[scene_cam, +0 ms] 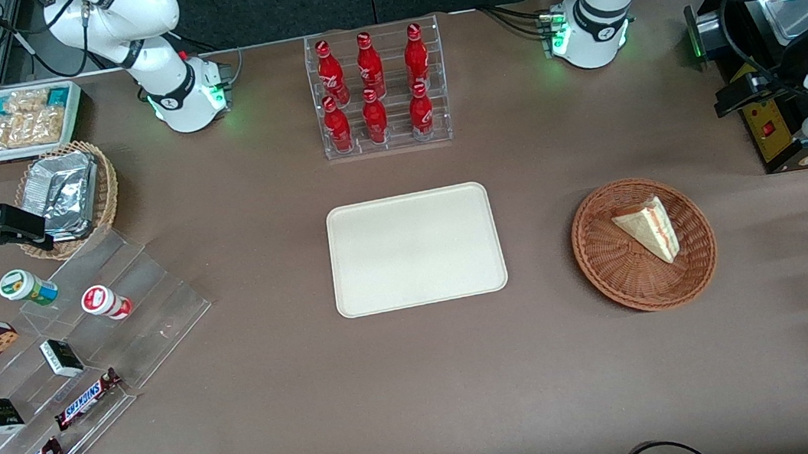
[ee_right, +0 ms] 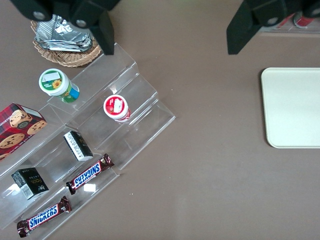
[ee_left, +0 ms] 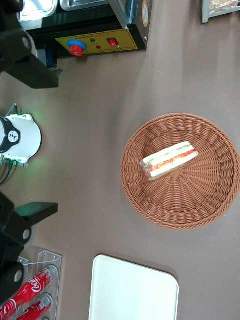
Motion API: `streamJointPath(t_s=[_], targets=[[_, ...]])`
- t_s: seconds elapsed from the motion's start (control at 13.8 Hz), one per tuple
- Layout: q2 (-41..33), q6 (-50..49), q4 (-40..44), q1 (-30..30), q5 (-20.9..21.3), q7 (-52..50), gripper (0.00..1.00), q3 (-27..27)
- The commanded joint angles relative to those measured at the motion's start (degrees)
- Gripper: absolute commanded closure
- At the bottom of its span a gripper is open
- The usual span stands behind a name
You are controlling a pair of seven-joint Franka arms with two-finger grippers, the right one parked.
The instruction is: Place sandwich from basket to tray
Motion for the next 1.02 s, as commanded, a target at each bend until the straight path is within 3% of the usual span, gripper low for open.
streamJointPath(t_s=[0.0, 0.36, 0.73, 0.94], targets=[[-0.27, -0.67, 0.49, -0.51, 0.09, -0.03, 0.0, 0.28], [0.0, 0.73, -4.42, -0.51, -0.26, 0.41, 0.0, 0.19], [0.09, 11.88, -14.26, -0.51, -0.09, -0.99, 0.0, 0.19], [0.09, 21.54, -21.46, -0.59, 0.0, -7.39, 0.0, 0.1]])
